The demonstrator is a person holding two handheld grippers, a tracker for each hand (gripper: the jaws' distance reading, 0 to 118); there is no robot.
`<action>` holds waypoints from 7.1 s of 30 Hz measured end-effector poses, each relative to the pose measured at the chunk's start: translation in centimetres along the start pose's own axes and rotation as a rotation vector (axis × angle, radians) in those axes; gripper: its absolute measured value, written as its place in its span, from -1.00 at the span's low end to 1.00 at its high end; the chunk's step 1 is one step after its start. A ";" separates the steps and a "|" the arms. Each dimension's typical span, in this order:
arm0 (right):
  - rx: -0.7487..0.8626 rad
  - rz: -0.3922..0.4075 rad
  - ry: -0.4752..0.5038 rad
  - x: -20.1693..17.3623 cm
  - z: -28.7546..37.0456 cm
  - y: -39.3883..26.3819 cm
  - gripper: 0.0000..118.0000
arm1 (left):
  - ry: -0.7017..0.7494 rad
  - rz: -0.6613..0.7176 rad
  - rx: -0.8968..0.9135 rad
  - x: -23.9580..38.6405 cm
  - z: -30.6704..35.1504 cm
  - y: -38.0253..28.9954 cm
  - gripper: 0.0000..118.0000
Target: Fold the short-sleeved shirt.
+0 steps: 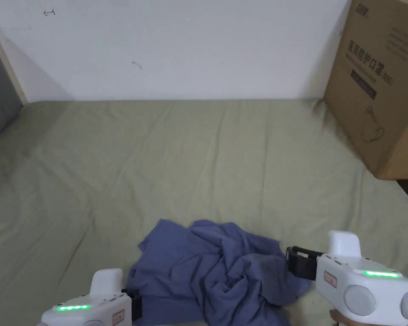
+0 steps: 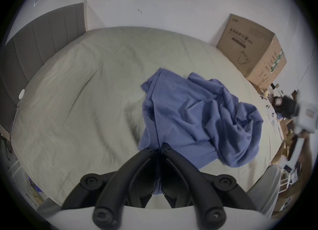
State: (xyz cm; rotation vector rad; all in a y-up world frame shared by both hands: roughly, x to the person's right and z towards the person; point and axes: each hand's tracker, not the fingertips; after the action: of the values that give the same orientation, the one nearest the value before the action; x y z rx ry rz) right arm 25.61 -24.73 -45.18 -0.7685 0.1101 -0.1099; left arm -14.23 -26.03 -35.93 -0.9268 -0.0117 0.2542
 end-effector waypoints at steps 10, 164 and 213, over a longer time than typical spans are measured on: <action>-0.239 -0.012 0.015 -0.2 -7.7 -3.5 -0.37 | -0.050 0.037 0.013 -0.6 0.0 0.5 -0.94; 0.383 0.134 -0.221 -6.1 4.3 6.3 -1.00 | 0.160 -0.077 -0.113 -10.1 -17.5 21.7 0.65; 0.449 0.167 0.044 -6.5 10.6 19.7 -0.94 | 0.098 -0.039 0.506 -7.6 14.6 27.1 -0.96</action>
State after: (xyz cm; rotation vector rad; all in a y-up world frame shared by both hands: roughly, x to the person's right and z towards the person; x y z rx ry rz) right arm 21.87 -2.48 -50.98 -0.3067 0.1838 0.0086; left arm -29.06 -0.65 -47.86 -0.4342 0.1199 0.1633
